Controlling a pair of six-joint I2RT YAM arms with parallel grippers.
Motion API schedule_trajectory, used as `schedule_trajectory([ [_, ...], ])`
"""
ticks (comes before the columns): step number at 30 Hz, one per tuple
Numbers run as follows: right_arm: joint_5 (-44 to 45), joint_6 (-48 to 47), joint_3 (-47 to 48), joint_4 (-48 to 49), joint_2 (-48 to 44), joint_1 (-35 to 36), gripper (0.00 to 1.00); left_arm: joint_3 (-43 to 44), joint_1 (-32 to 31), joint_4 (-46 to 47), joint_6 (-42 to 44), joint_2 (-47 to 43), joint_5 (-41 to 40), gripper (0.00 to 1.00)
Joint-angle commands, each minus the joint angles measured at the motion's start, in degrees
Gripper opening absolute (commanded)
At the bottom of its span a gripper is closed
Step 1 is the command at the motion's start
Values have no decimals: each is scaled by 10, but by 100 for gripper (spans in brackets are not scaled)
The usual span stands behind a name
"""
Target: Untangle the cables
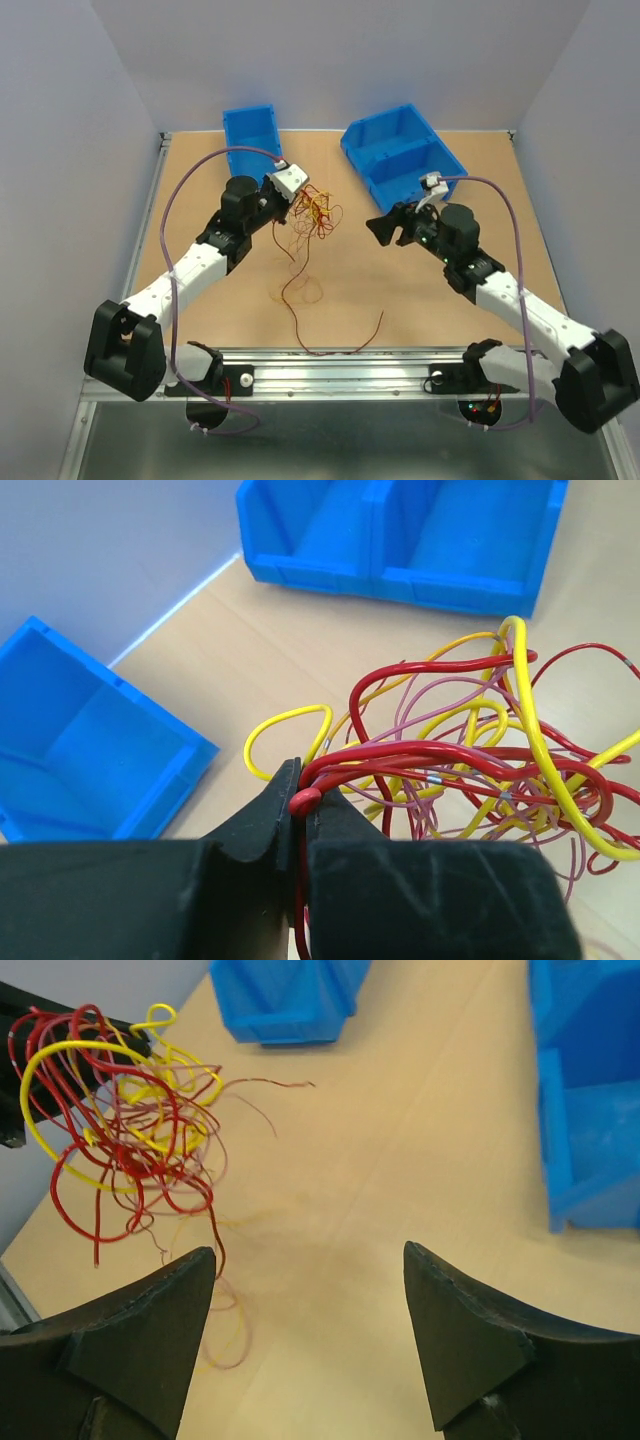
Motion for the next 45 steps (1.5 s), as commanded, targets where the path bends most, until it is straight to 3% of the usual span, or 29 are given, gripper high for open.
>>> schedule_trajectory([
  [1, -110, -45, -15, 208, 55, 7, 81, -10, -15, 24, 22, -15, 21, 0],
  [7, -220, -36, -90, 469, 158, 50, 81, -19, -34, 29, 24, -13, 32, 0],
  [11, -213, -21, -67, 499, 215, 79, 76, -31, -50, 30, 30, -16, 44, 0],
  [13, -191, -23, -59, 502, 241, 95, 49, -35, -60, 29, 41, -18, 49, 0],
  [15, -154, -19, -68, 514, 249, 97, 9, -40, -63, 27, 48, -23, 56, 0],
  [17, -74, -19, -109, 537, 241, 97, 1, -52, -64, 51, 48, -32, 32, 1],
  [18, -39, -21, -123, 548, 234, 97, 1, -55, -63, 63, 45, -33, 6, 1],
  [19, 1, -19, -137, 553, 223, 97, 1, -58, -64, 81, 33, -32, -100, 2],
  [20, 84, -17, -152, 551, 196, 97, 1, -54, -63, 100, 22, -27, -178, 2],
  [22, 171, 0, -195, 528, 153, 96, 1, -43, -38, 133, 12, -4, -322, 2],
  [23, 243, 6, -205, 508, 104, 96, 0, -33, -23, 136, 6, 1, -334, 2],
  [26, 312, 6, -223, 415, 33, 96, 0, -38, 17, 152, -1, 1, -354, 2],
  [31, 383, -7, -247, 334, -92, 97, 1, -55, 19, 185, 22, -36, -394, 8],
  [35, 493, 18, -276, 276, -173, 97, 0, -65, 19, 211, 39, -54, -450, 13],
  [38, 524, 25, -289, 219, -249, 96, 0, -76, 22, 236, 44, -69, -490, 28],
  [41, 483, 1, -299, 181, -310, 96, 2, -85, 23, 237, 34, -100, -438, 28],
  [42, 446, -16, -300, 179, -318, 97, 29, -103, 23, 227, 34, -127, -389, 28],
  [43, 406, -31, -299, 179, -322, 96, 46, -115, 22, 220, 37, -142, -333, 28],
  [44, 320, -53, -294, 180, -321, 96, 58, -126, 22, 214, 43, -156, -222, 29],
  [45, 278, -61, -291, 192, -305, 96, 69, -142, 19, 202, 44, -180, -175, 35],
])
